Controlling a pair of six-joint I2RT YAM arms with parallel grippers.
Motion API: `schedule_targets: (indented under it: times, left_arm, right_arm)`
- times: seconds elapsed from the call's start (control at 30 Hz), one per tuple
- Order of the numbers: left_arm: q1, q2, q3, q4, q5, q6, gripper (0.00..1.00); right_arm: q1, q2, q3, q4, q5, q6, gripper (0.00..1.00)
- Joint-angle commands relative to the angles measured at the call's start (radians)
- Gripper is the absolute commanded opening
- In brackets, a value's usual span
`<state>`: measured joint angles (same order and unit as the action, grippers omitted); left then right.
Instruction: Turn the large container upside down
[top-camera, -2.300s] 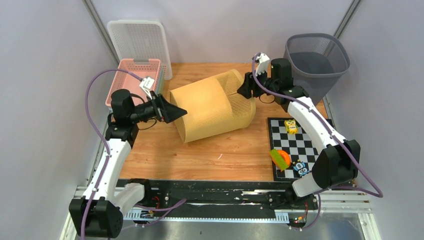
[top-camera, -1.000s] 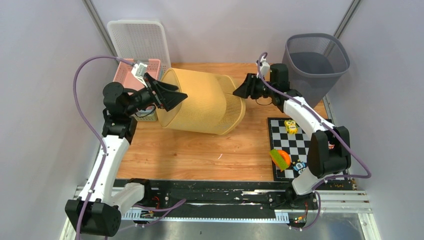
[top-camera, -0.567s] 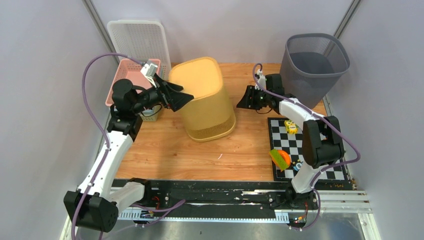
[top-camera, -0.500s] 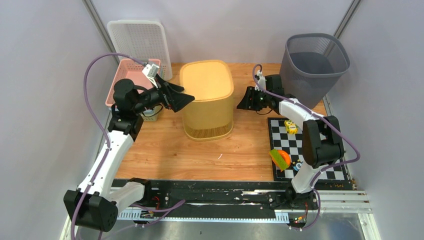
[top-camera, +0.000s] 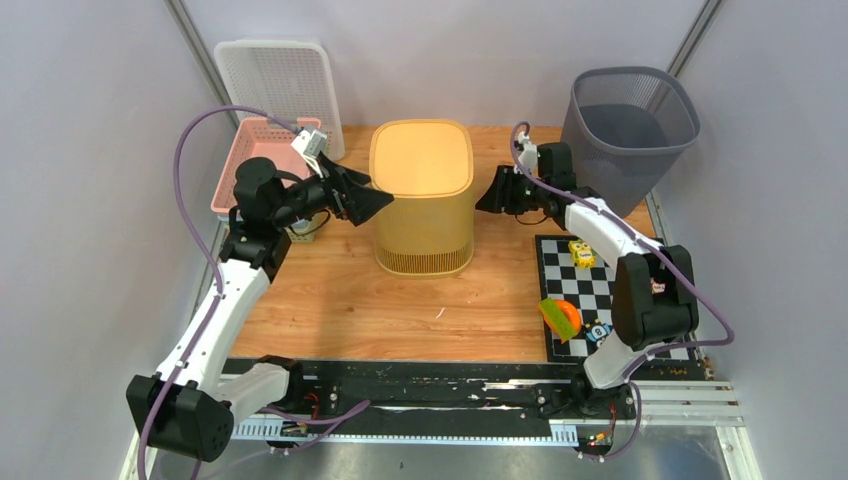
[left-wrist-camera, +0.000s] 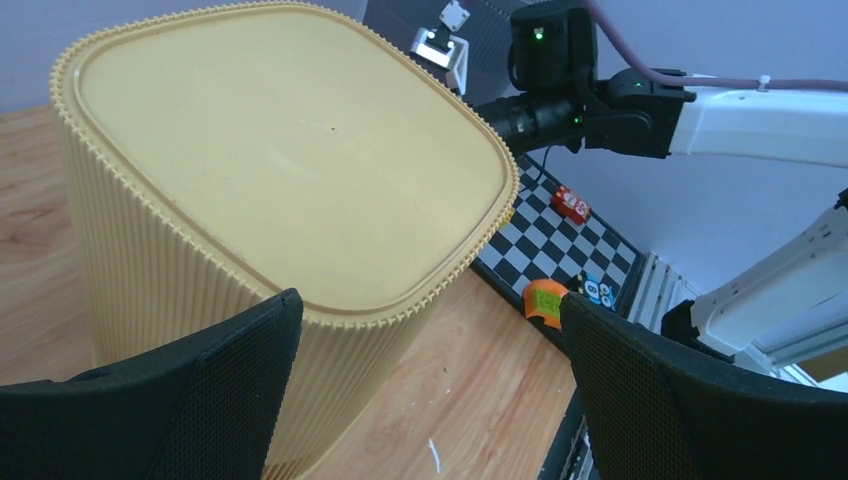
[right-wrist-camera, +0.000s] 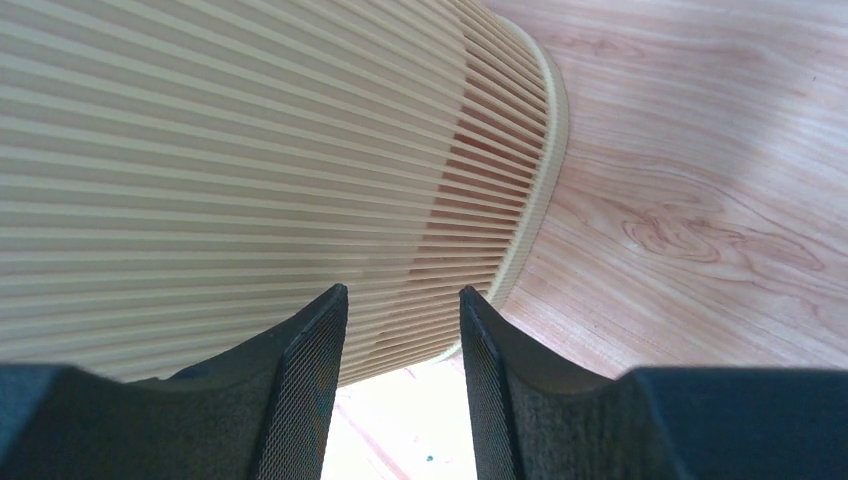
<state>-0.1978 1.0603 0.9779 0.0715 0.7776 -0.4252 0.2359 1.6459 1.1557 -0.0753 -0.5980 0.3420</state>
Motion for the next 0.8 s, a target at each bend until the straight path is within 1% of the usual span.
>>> schedule_targets:
  times: [0.0,0.07,0.17,0.3,0.43,0.57,0.67,0.77]
  left_arm:
    - [-0.016,-0.008,0.005,-0.034,-0.031,0.05,1.0]
    - [-0.018,-0.016,0.015,-0.064,-0.054,0.087,1.0]
    - [-0.02,-0.029,0.046,-0.157,-0.092,0.165,1.0]
    - [-0.023,-0.041,0.11,-0.286,-0.151,0.289,1.0]
    - [-0.024,-0.067,0.128,-0.391,-0.223,0.431,1.0]
    - [-0.026,-0.109,0.099,-0.462,-0.268,0.606,1.0]
    - [-0.028,-0.13,0.072,-0.501,-0.282,0.701,1.0]
    - [-0.031,-0.141,0.041,-0.519,-0.292,0.763,1.0]
  right_arm:
    - [-0.006,-0.072,0.006,-0.002,-0.01,-0.038,0.5]
    - [-0.006,-0.103,0.007,0.0,-0.015,-0.055,0.53]
    - [-0.004,-0.163,0.014,-0.003,-0.028,-0.104,0.6]
    - [0.005,-0.259,0.055,-0.066,-0.004,-0.212,0.71]
    - [0.028,-0.356,0.142,-0.175,0.181,-0.369,0.74]
    - [0.031,-0.437,0.211,-0.215,0.383,-0.478,0.74]
    - [0.031,-0.461,0.258,-0.221,0.537,-0.548,0.75]
    - [0.03,-0.45,0.297,-0.224,0.665,-0.628,0.77]
